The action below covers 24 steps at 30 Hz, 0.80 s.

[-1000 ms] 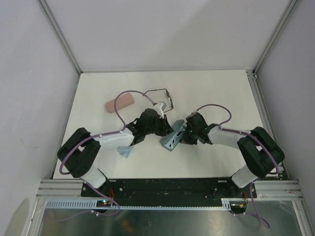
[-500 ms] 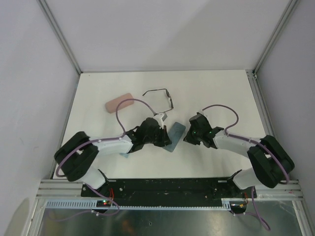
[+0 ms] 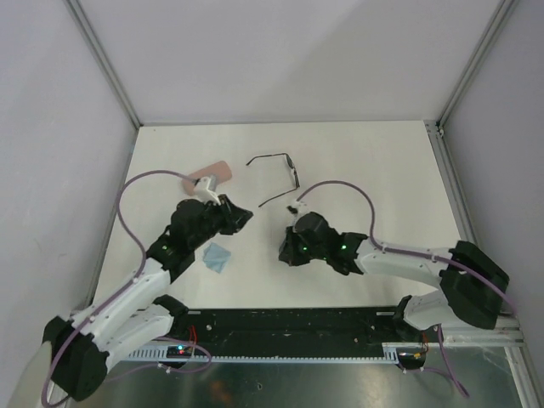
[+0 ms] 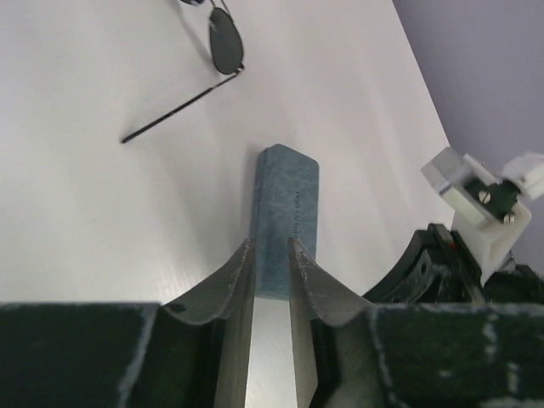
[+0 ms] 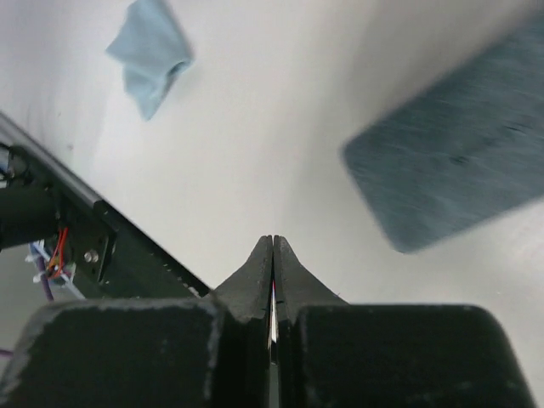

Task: Organize the sunglasses
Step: Move the case with the sunglasses to the center of the board.

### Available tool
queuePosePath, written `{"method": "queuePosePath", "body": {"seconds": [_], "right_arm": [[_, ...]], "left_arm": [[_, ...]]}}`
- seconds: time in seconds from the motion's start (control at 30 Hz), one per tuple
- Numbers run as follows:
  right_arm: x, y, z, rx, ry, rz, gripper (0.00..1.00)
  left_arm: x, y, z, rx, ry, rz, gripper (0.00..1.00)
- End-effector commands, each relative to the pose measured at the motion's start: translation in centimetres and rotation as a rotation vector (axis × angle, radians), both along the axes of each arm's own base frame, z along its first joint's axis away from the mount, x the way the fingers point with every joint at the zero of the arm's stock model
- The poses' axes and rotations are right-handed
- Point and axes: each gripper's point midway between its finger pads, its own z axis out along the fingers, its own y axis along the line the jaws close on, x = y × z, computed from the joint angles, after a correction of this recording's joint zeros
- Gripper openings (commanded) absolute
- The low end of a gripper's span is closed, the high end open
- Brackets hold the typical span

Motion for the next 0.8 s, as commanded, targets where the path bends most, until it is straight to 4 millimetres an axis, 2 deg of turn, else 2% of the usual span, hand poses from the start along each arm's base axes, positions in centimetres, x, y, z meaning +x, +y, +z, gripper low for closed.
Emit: {"method": "queuePosePath", "body": {"seconds": [0.0, 0.1, 0.2, 0.37, 0.57, 0.63, 0.7, 0.77], "right_arm": [[-1.2, 4.5, 1.3, 0.004, -0.072, 0.169, 0.00], [-1.9, 5.6, -0.3, -0.044, -0.051, 0.208, 0.00], [-1.8, 5.6, -2.1, -0.099, -0.023, 0.200, 0.00], [0.5, 3.8, -4.2, -0.179, 0.004, 0.086, 0.00], [5.9, -0.4, -5.2, -0.214, 0.036, -0.097, 0.00], [8.1, -2.6, -5.0, -0.229, 0.028, -0.168, 0.00], [10.6, -5.7, -4.6, -0.242, 0.029, -0.252, 0.00], [12.2, -8.1, -3.7, -0.240, 0.021, -0.304, 0.00]], "left_arm": [[-0.3, 3.2, -0.5, 0.022, -0.001, 0.097, 0.29], [-0.4, 4.2, -0.4, 0.016, -0.007, 0.133, 0.35], [-0.4, 4.8, -0.3, 0.016, -0.013, 0.155, 0.39], [-0.3, 5.2, -1.0, 0.031, 0.000, 0.172, 0.40], [-0.3, 5.5, -2.4, 0.050, 0.030, 0.191, 0.38], [-0.2, 5.9, -3.2, 0.072, 0.038, 0.208, 0.36], [-0.2, 6.3, -3.9, 0.088, 0.048, 0.221, 0.35], [-0.3, 6.5, -4.3, 0.088, 0.054, 0.227, 0.35]]}}
